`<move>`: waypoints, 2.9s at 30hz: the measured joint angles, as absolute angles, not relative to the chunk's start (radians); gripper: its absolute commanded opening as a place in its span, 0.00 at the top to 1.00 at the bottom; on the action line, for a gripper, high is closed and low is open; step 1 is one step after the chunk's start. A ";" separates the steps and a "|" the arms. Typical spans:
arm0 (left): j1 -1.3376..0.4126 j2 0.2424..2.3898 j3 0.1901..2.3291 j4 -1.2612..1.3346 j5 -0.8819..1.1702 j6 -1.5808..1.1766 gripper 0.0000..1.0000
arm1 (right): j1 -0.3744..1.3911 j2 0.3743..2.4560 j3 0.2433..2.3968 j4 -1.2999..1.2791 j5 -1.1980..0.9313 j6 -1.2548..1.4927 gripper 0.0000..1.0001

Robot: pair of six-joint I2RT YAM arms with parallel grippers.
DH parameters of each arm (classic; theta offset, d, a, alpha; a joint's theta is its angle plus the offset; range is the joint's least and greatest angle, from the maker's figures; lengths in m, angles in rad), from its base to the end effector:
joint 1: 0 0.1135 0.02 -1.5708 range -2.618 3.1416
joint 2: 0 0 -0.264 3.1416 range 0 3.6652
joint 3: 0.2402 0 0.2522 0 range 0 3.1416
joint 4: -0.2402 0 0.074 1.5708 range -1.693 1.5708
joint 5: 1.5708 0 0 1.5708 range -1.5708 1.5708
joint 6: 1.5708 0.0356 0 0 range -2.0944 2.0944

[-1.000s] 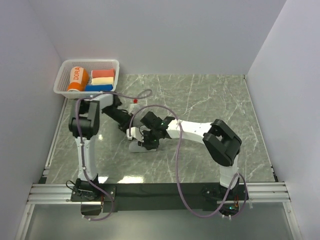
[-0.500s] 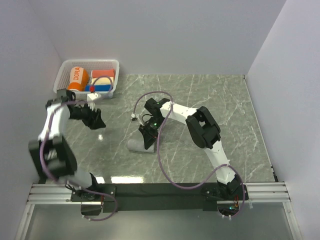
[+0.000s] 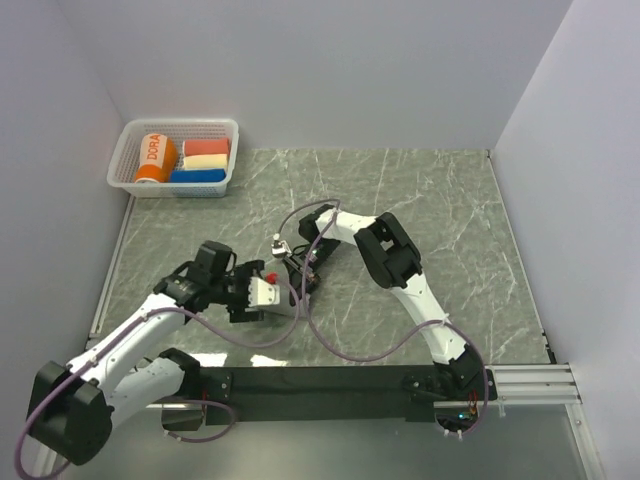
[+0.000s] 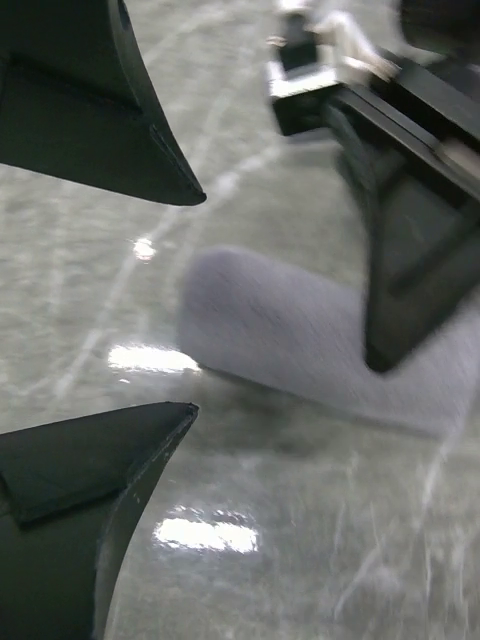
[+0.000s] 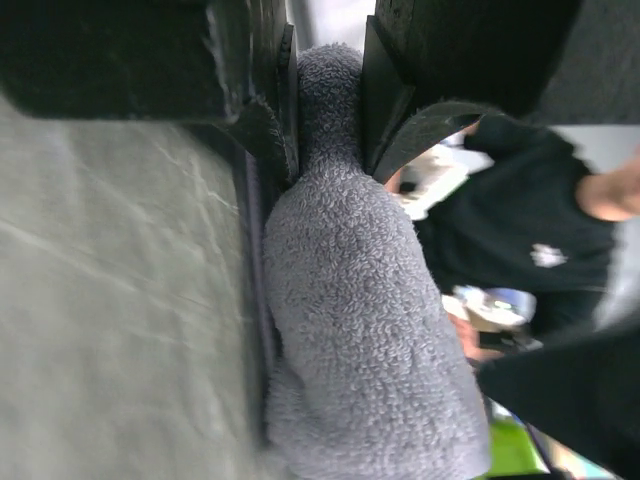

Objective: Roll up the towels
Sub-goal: Roll the towel, then place the rolled towel into the container

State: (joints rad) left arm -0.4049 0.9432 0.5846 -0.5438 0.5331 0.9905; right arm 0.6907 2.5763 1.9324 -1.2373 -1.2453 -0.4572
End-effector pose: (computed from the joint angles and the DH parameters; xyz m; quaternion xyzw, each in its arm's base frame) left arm 0.1586 -0.0876 0.2153 0.6517 0.6428 -0.1469 0.3748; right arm 0.3244 0.3119 0.0745 0.3601 -0.7229 -0.5576 0.1918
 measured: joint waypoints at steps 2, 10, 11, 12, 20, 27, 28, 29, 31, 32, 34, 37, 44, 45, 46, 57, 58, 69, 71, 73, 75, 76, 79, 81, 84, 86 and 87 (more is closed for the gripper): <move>-0.469 0.963 0.564 -0.498 0.513 1.003 0.11 | 0.684 2.597 1.933 -1.260 -1.271 -0.442 1.00; -0.643 1.074 0.517 -0.301 0.458 1.039 0.13 | 0.673 2.629 1.969 -1.300 -1.293 -0.458 1.00; -0.657 1.097 0.515 -0.280 0.455 1.040 0.14 | 0.671 2.630 1.970 -1.302 -1.293 -0.460 1.00; -0.669 1.122 0.511 -0.256 0.449 1.042 0.18 | 0.670 2.630 1.970 -1.303 -1.295 -0.463 1.00; -0.683 1.251 0.494 -0.131 0.411 1.056 0.43 | 0.669 2.629 1.962 -1.298 -1.302 -0.467 1.00; -0.686 1.299 0.520 -0.135 0.408 1.052 0.62 | 0.662 2.594 1.900 -1.251 -1.307 -0.448 0.92; -0.687 1.308 0.530 -0.144 0.412 1.052 0.63 | 0.659 2.588 1.889 -1.246 -1.308 -0.448 0.86; -0.687 1.317 0.540 -0.153 0.418 1.052 0.65 | 0.656 2.582 1.877 -1.244 -1.307 -0.451 0.82; -0.685 1.329 0.555 -0.168 0.432 1.052 0.69 | 0.646 2.570 1.853 -1.240 -1.308 -0.458 0.71; -0.684 1.333 0.559 -0.174 0.445 1.052 0.71 | 0.641 2.563 1.840 -1.238 -1.307 -0.461 0.68; -0.683 1.336 0.564 -0.182 0.461 1.052 0.77 | 0.636 2.551 1.821 -1.239 -1.305 -0.468 0.62; -0.682 1.332 0.565 -0.190 0.475 1.053 0.81 | 0.627 2.527 1.794 -1.236 -1.283 -0.474 0.59; -0.667 1.320 0.578 -0.245 0.465 1.030 0.85 | 0.544 2.468 1.774 -1.252 -1.153 -0.496 0.52; -0.662 1.323 0.587 -0.266 0.459 1.028 0.85 | 0.519 2.466 1.774 -1.262 -1.131 -0.501 0.51; -0.659 1.328 0.597 -0.283 0.455 1.026 0.84 | 0.493 2.466 1.774 -1.276 -1.118 -0.505 0.44; -0.657 1.424 0.699 -0.389 0.438 1.015 0.75 | 0.318 2.395 1.771 -1.328 -1.042 -0.556 0.26; -0.657 1.433 0.707 -0.396 0.437 1.010 0.74 | 0.299 2.378 1.764 -1.327 -1.040 -0.559 0.25; -0.661 1.544 0.836 -0.506 0.411 0.936 0.99 | 0.116 2.187 1.711 -1.331 -1.035 -0.572 0.20; -0.633 1.577 0.895 -0.565 0.431 0.899 0.99 | 0.105 2.167 1.692 -1.332 -1.035 -0.572 0.20; -0.576 1.614 0.954 -0.629 0.456 0.864 0.99 | 0.094 2.152 1.671 -1.332 -1.036 -0.573 0.20; -0.494 1.650 1.036 -0.715 0.478 0.817 0.99 | 0.088 2.142 1.652 -1.333 -1.036 -0.574 0.19; -0.435 1.668 1.097 -0.767 0.498 0.788 0.99 | 0.085 2.138 1.642 -1.333 -1.038 -0.574 0.19; -0.301 1.688 1.284 -0.859 0.549 0.708 0.99 | 0.075 2.132 1.618 -1.335 -1.044 -0.575 0.19; -0.226 1.695 1.415 -0.883 0.582 0.657 1.00 | 0.067 2.131 1.604 -1.334 -1.053 -0.574 0.18; -0.113 1.720 1.616 -0.907 0.638 0.573 0.99 | 0.058 2.131 1.593 -1.332 -1.067 -0.574 0.18; -0.035 1.751 1.728 -0.907 0.688 0.510 0.99 | 0.055 2.131 1.593 -1.330 -1.078 -0.574 0.17; 0.007 1.766 1.771 -0.893 0.708 0.466 1.00 | 0.054 2.131 1.592 -1.328 -1.084 -0.574 0.16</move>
